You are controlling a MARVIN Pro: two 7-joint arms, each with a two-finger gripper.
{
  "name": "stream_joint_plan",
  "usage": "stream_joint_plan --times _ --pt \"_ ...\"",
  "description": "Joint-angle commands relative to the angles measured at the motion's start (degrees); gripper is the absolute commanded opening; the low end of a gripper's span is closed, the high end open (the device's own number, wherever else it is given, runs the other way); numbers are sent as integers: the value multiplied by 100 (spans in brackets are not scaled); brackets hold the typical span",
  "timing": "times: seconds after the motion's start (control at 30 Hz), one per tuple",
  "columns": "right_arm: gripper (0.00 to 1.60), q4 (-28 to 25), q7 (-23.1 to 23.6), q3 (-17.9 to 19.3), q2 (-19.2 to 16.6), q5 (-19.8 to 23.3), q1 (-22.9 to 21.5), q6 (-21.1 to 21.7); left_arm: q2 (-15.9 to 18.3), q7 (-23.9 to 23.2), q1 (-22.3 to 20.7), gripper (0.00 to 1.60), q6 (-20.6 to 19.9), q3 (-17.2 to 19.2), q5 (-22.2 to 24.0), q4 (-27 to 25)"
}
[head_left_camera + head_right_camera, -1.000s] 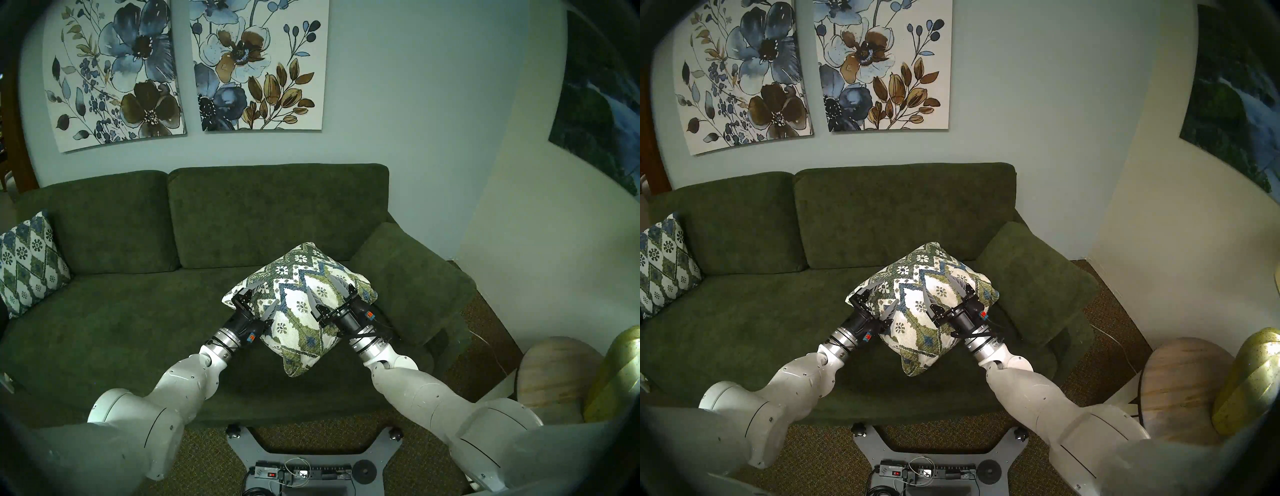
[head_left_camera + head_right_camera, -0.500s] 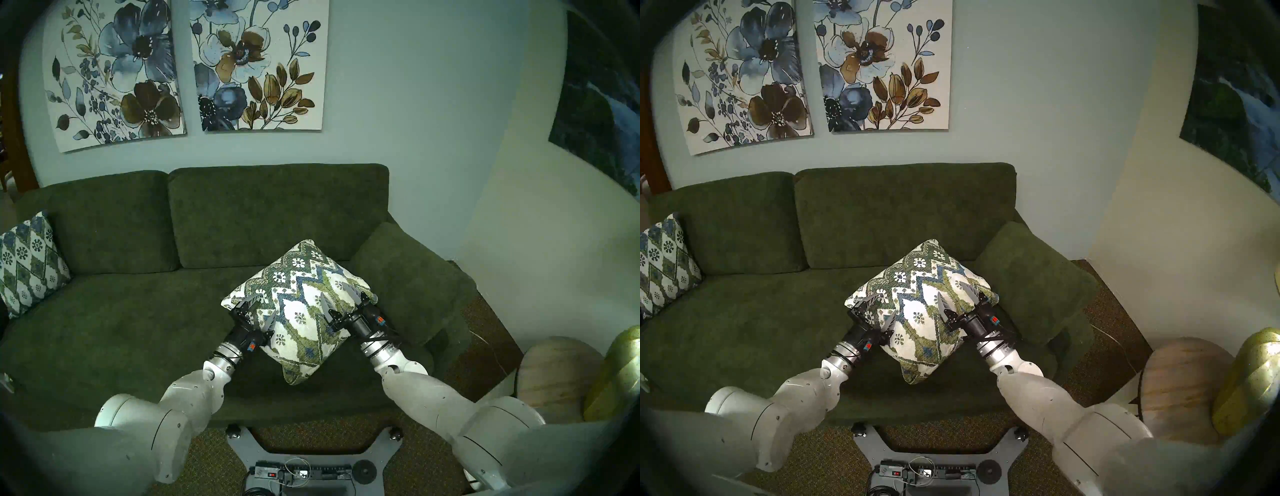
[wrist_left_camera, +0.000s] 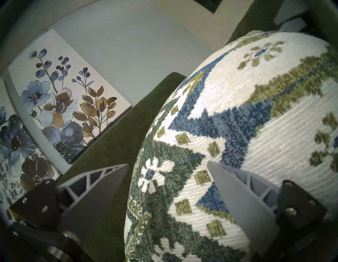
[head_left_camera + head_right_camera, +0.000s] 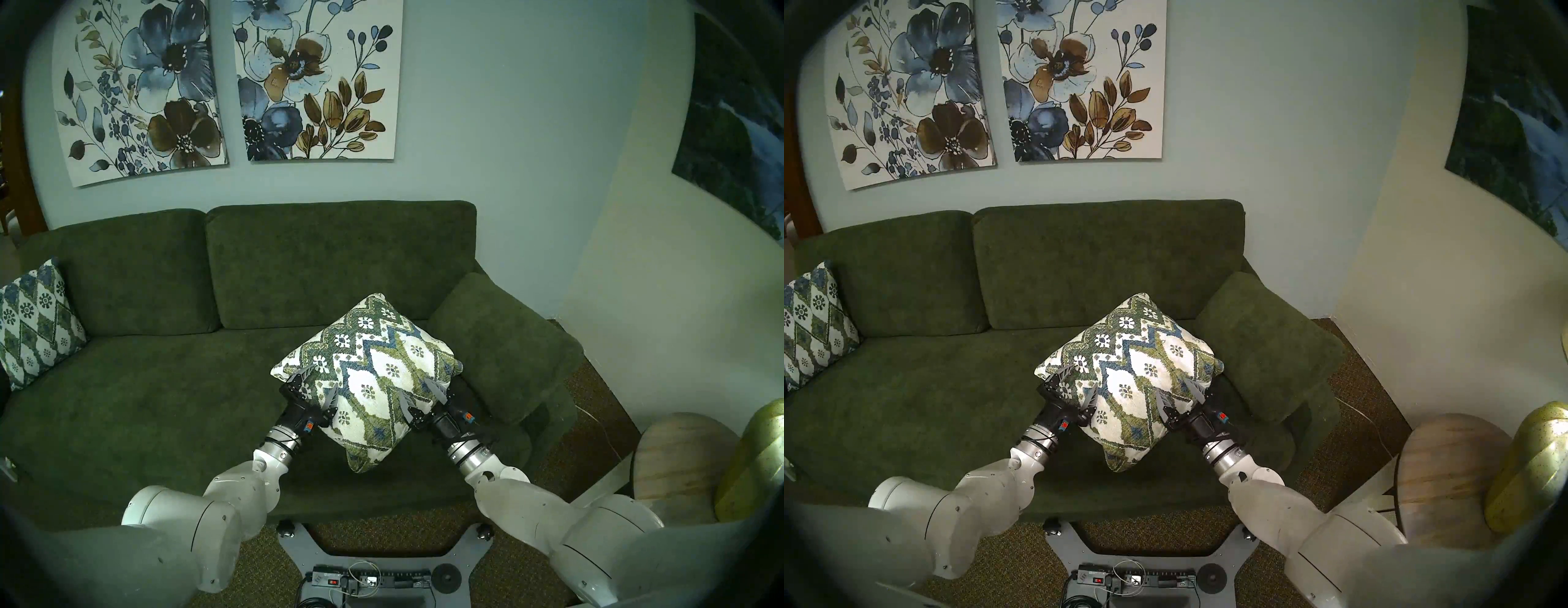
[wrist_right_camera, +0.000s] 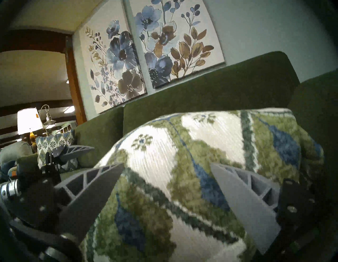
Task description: Fluff a cushion
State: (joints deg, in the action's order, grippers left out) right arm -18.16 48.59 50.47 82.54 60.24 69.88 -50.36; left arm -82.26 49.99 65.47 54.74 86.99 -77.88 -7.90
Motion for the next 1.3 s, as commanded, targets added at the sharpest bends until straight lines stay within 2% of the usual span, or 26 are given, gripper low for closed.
stream_joint_plan --times 0.0,0.33,0.6,0.8,1.07,1.27 --pt "160 178 -86 -23 149 22 40 177 -70 -43 79 160 26 90 102 115" --pt "160 401 -245 -37 286 117 -64 407 -52 -110 181 160 26 278 276 165" --pt "160 218 -127 35 184 209 -550 372 -119 -125 -2 160 26 397 382 138" --pt "160 -339 283 193 -36 277 -866 -106 -296 51 -362 160 26 306 312 -340" --pt "160 -831 564 349 -166 332 -1064 -464 -505 157 -582 160 26 117 211 -948" --pt "160 -1138 412 493 -357 385 -1210 -464 -504 195 -581 160 26 -6 113 -1357"
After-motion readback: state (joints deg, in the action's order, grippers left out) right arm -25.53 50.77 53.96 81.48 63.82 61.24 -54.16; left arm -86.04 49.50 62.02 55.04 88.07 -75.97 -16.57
